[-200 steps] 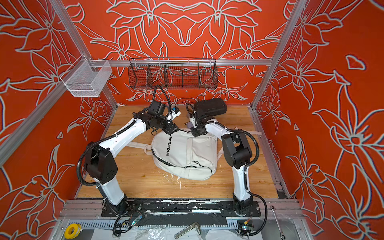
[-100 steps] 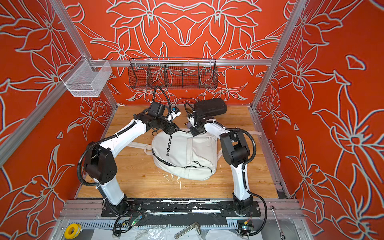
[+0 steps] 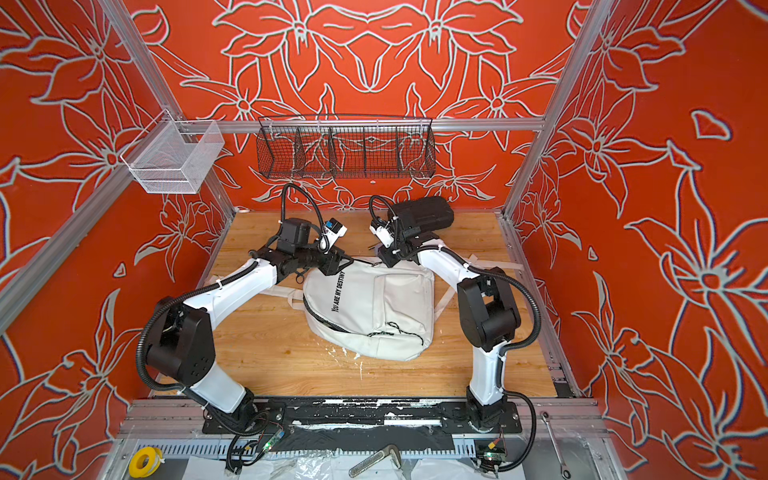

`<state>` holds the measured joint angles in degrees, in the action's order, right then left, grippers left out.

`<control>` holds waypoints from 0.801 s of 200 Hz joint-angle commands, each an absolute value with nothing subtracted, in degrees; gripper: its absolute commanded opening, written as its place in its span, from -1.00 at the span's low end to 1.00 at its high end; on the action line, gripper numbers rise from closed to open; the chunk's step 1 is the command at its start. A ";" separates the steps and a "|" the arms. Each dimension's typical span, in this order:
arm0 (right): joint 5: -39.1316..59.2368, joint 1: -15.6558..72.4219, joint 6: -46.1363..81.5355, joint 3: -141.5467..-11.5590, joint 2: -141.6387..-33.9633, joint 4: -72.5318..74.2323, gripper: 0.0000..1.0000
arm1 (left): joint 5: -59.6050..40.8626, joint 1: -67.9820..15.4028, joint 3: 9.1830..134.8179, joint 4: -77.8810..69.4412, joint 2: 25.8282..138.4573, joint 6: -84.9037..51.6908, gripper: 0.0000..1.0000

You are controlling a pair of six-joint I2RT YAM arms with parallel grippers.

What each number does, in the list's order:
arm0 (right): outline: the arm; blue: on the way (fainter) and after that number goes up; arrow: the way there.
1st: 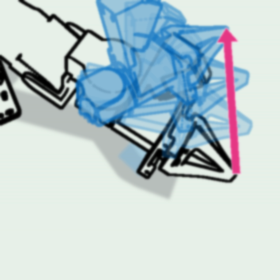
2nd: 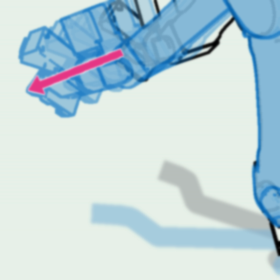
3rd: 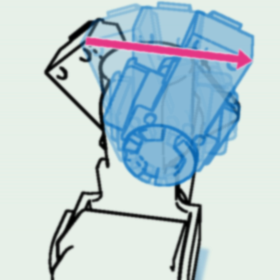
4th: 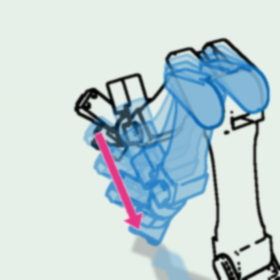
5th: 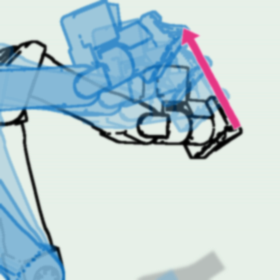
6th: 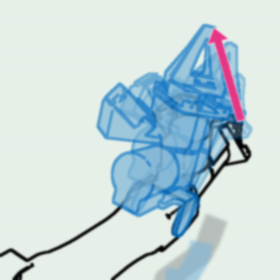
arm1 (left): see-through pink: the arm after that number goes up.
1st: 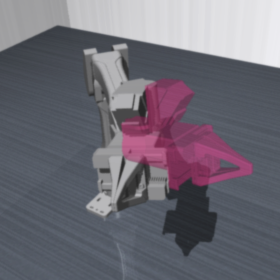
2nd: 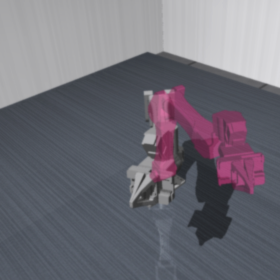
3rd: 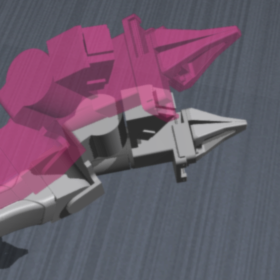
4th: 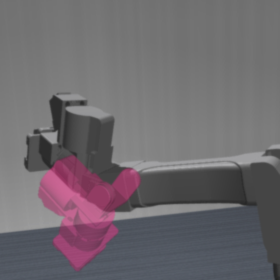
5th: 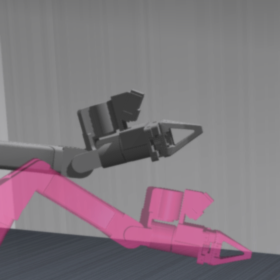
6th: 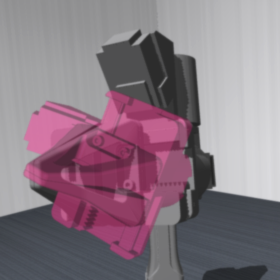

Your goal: Pack the student bag

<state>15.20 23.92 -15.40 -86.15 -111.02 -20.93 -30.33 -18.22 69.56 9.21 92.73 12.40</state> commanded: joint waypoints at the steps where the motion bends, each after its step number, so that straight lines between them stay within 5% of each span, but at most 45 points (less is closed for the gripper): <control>1: 12.29 23.38 -21.92 -89.10 -116.64 -25.30 -0.21 | -31.82 -18.28 70.00 7.49 90.45 14.21 0.05; 60: 4.54 23.29 -23.19 -94.11 -122.88 -29.26 -0.24 | -31.64 -18.28 69.75 8.89 89.73 15.64 0.05; 160: 7.72 23.22 -27.60 -98.92 -127.20 -37.35 -0.70 | -32.26 -18.28 70.76 9.79 90.23 16.16 0.04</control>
<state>6.92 23.68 -24.95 -97.01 -124.97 -32.71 -31.24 -18.22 70.06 8.99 91.22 14.37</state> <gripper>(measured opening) 0.189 0.521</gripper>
